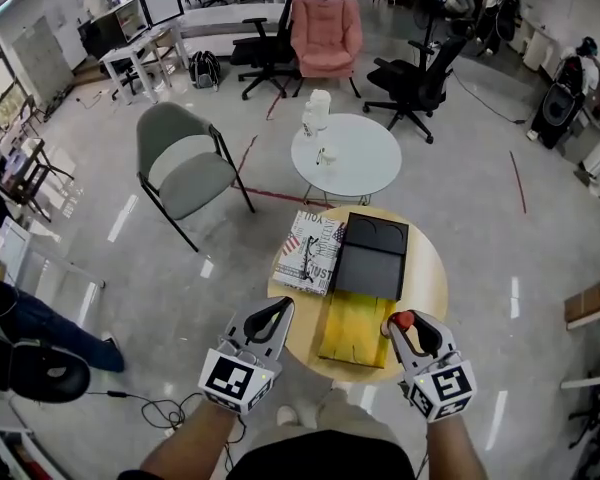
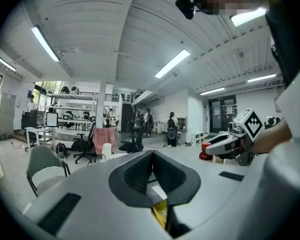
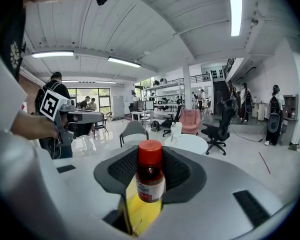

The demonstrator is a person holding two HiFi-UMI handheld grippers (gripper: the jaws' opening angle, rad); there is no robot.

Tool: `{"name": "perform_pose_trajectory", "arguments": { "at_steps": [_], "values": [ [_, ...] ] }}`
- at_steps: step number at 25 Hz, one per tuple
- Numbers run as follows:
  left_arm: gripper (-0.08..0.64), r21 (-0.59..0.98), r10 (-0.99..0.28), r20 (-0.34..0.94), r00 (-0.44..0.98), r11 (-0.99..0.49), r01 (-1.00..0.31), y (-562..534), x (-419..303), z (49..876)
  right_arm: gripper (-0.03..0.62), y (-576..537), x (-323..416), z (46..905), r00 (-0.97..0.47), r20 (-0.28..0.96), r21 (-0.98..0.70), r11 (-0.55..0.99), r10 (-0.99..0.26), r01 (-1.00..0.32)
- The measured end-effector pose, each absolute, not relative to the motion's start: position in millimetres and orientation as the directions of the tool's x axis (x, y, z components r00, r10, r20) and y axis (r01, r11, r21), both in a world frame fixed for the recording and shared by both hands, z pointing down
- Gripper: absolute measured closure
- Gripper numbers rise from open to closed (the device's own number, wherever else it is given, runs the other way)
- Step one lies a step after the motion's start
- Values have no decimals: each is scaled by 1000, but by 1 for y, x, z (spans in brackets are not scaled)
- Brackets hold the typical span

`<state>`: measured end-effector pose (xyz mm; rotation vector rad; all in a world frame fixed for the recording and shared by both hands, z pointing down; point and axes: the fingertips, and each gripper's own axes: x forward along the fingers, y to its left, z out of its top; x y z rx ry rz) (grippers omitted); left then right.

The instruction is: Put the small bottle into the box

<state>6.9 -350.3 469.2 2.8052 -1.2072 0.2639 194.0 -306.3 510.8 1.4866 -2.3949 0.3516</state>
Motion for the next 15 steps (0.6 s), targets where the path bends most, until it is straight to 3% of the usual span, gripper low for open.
{"name": "perform_pose_trajectory", "arguments": {
  "at_steps": [15],
  "values": [
    [543, 2, -701, 201, 685, -699, -716, -368, 27, 490, 440, -327, 195, 585, -426, 445, -108, 425, -788, -899]
  ]
}}
